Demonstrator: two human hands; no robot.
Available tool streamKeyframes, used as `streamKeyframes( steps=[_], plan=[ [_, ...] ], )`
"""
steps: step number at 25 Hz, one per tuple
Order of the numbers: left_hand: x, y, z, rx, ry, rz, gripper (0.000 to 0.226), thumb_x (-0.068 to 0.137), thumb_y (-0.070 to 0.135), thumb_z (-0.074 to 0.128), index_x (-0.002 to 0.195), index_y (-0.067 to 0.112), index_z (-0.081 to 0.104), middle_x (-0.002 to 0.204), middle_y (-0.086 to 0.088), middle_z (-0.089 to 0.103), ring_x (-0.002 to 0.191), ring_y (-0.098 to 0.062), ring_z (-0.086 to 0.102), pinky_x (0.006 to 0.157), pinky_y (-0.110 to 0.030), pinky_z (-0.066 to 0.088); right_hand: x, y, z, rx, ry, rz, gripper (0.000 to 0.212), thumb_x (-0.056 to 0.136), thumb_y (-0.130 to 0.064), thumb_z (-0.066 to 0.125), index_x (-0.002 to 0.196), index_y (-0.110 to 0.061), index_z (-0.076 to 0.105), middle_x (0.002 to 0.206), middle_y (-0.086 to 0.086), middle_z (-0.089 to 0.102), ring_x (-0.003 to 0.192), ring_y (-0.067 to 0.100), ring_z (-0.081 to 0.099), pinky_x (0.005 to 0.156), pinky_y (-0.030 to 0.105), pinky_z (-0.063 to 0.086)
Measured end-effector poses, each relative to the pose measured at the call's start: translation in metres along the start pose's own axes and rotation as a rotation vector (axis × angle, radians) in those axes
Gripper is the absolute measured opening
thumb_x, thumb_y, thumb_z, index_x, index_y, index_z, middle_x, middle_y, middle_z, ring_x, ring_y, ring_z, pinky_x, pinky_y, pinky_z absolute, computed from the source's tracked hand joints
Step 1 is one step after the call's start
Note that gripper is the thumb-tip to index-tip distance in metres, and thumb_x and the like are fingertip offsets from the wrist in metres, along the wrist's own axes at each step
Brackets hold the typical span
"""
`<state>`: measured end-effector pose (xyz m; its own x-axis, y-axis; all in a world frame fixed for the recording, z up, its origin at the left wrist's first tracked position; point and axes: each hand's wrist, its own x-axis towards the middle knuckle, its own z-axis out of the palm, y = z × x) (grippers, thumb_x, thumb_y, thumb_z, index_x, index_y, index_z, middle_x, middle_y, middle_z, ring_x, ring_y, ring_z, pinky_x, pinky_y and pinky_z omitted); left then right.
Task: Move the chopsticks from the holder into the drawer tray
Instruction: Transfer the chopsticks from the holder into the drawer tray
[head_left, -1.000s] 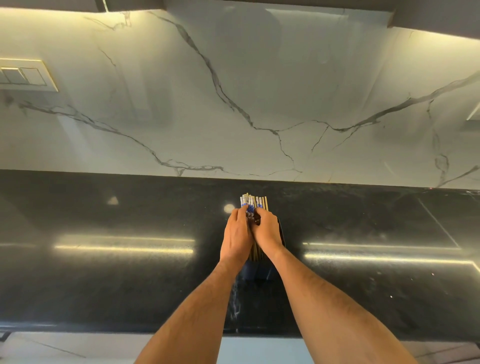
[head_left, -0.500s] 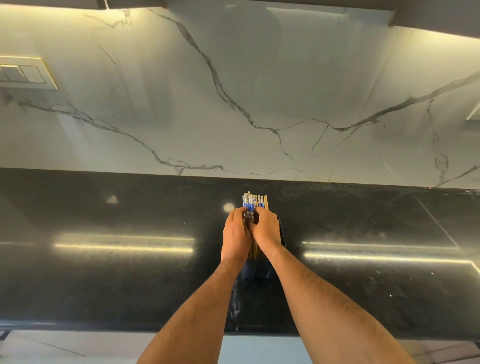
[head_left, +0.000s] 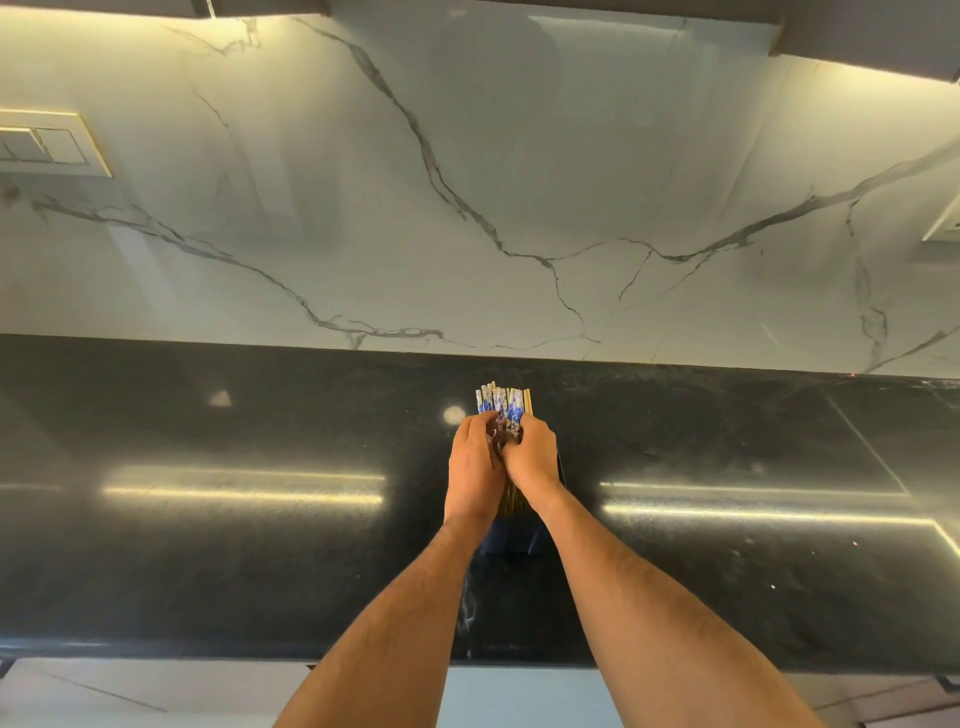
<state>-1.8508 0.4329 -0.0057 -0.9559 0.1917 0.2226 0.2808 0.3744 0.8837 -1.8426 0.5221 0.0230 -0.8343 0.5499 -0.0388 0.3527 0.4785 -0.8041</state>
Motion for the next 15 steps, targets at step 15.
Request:
streamKeyframes(
  steps=[15],
  plan=[
    [-0.0063, 0.0089, -0.0055, 0.035, 0.045, -0.095, 0.036, 0.100, 0.026, 0.057, 0.136, 0.019, 0.054, 0.116, 0.017, 0.054, 0.095, 0.007, 0.053, 0.082, -0.005, 0.037, -0.0087, -0.0043, -0.0015, -0.044, 0.008, -0.039, 0.023, 0.097, -0.014, 0.068, 0.119, -0.005, 0.070, 0.113, 0.011, 0.073, 0.100, 0.020, 0.069, 0.080, 0.026, 0.054]
  ],
)
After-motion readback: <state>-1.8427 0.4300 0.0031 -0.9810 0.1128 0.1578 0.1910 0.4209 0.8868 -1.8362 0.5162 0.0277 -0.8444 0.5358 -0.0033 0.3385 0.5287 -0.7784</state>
